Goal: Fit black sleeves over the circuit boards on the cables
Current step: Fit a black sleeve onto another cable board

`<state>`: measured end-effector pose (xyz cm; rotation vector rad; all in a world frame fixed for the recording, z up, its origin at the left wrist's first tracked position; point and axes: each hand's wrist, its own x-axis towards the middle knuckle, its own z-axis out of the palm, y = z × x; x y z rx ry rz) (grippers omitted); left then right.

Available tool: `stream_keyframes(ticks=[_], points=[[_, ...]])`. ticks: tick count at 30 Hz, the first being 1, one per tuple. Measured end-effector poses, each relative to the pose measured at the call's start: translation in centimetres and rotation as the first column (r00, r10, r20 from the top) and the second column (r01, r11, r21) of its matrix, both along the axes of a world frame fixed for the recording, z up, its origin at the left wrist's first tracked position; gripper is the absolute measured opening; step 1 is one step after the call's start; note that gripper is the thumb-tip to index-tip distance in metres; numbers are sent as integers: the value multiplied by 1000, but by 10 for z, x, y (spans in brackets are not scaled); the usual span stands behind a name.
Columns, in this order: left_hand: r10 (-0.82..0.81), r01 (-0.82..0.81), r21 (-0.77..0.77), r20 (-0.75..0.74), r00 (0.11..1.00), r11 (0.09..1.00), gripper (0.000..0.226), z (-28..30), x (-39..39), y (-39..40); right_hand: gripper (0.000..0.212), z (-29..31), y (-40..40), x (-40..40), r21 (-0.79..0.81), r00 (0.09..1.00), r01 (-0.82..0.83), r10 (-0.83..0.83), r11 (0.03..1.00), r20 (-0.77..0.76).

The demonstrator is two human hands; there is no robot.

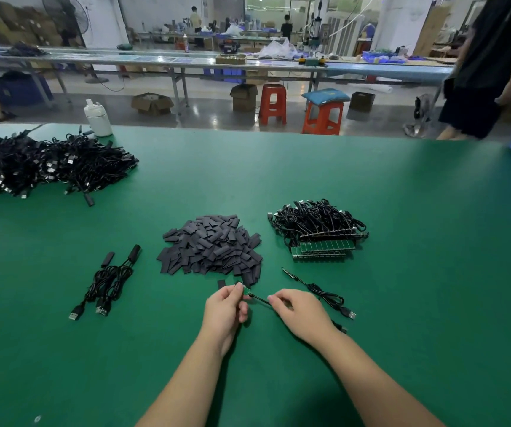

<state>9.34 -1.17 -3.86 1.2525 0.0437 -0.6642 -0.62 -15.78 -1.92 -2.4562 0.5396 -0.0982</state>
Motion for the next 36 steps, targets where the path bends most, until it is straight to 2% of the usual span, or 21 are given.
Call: stream_keyframes(ticks=[4, 9, 11, 12, 13, 14, 15, 16, 17, 19, 21, 23, 27, 29, 31, 32, 34, 36], points=[[56, -56, 11, 12, 998, 998, 15, -3, 0, -6, 27, 3, -13, -7, 49, 997, 31, -27, 998, -78], [76, -82, 60, 85, 993, 995, 14, -6, -2, -9, 18, 7, -22, -16, 290, 990, 108, -77, 951, -117], [67, -75, 72, 109, 992, 995, 11, -6, -4, -9, 19, 10, -22, -20, 285, 989, 120, -90, 951, -118], [54, -64, 84, 124, 991, 994, 11, -5, -5, -10, 22, 12, -22, -22, 218, 988, 116, -90, 969, -125], [32, -46, 102, 144, 989, 994, 12, -4, -5, -10, 29, 12, -21, -22, 80, 986, 95, -83, 992, -146], [-3, -20, 131, 170, 985, 991, 13, -3, -6, -10, 37, 11, -20, -21, -129, 981, 64, -86, 990, -174], [-53, 19, 169, 200, 978, 985, 15, -2, -7, -10, 44, 10, -15, -19, -311, 979, 35, -94, 950, -179], [-115, 66, 213, 228, 967, 975, 18, -1, -8, -10, 45, 10, -9, -15, -369, 983, 44, -105, 928, -148], [-173, 109, 249, 252, 952, 962, 21, -1, -10, -10, 42, 9, -4, -11, -328, 991, 58, -95, 943, -98], [-234, 155, 277, 277, 932, 948, 22, 2, -13, -8, 31, 8, 6, -2, -48, 996, 81, -83, 996, -35], [-224, 151, 263, 273, 936, 953, 20, 4, -13, -6, 23, 5, 15, 8, 182, 997, 74, -71, 980, -22], [-199, 137, 242, 253, 947, 961, 19, 5, -13, -4, 12, 0, 21, 15, 307, 992, 122, -126, 944, -7], [-208, 122, 324, 248, 946, 938, 31, 6, -8, -4, 24, -11, 25, 20, 376, 981, 188, -194, 907, -21], [-266, 17, 513, 415, 870, 858, 32, 5, 2, 0, 23, -16, 24, 18, 364, 978, 201, -210, 910, -16], [-369, -192, 661, 609, 702, 726, 22, 6, 18, 12, 21, -19, 23, 15, 360, 977, 200, -214, 911, 0], [-440, -268, 694, 659, 610, 668, 19, 7, 26, 20, 21, -19, 23, 14, 362, 978, 193, -208, 912, 1], [-616, -301, 769, 634, 467, 564, 26, 6, 46, 35, 23, -19, 24, 13, 364, 982, 175, -190, 915, 5], [-766, -246, 854, 520, 379, 458, 32, 5, 60, 46, 23, -20, 24, 12, 376, 983, 170, -181, 911, -5]])
